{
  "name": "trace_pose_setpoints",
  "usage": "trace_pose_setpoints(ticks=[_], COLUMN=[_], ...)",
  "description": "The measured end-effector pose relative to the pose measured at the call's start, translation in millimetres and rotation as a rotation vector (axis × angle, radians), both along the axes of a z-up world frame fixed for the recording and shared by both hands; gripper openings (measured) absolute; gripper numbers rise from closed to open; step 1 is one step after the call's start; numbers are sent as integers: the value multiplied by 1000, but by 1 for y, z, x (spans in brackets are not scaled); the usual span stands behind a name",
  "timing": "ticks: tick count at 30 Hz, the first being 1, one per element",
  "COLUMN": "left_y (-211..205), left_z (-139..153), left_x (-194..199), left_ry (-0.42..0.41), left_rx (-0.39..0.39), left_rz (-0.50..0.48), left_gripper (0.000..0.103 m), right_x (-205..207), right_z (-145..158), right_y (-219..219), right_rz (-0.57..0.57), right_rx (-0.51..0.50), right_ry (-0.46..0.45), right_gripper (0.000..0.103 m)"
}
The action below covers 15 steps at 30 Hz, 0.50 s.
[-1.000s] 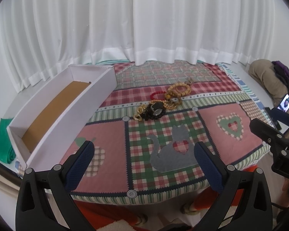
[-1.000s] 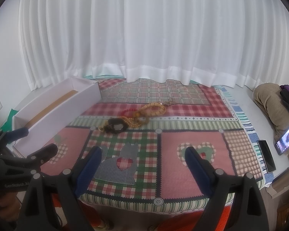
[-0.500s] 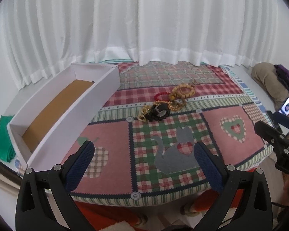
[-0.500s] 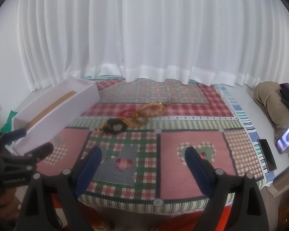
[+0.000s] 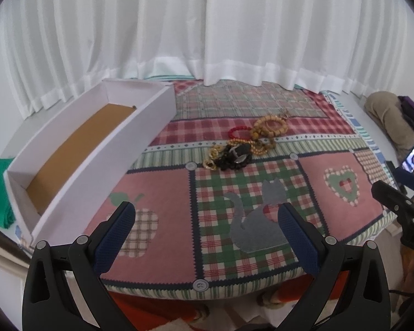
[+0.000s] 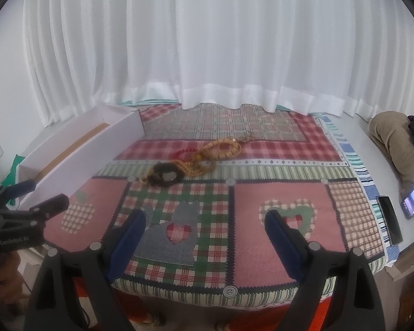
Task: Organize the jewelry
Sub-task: 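Reach the left tool to the jewelry pile and grasp the black watch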
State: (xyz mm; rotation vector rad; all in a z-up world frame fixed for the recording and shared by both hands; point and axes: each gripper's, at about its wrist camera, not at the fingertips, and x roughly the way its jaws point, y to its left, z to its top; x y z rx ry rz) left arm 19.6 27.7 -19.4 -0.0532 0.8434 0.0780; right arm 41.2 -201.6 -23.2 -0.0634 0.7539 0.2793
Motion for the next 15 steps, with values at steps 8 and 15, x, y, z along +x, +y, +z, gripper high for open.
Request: trace_pose_setpoints(ticks=[8, 15], left_y=[-19, -34], left_z=[-20, -55], left_x=[31, 97], left_ry=[41, 36], left_rx=[41, 39], left_rz=[-81, -254], left_gripper=[103, 102], right_x=[17, 32], right_z=[-12, -26], right_y=[-7, -11], right_rz=[-12, -21], right_rx=[2, 16], right_ry=[38, 79], right_gripper=[90, 90])
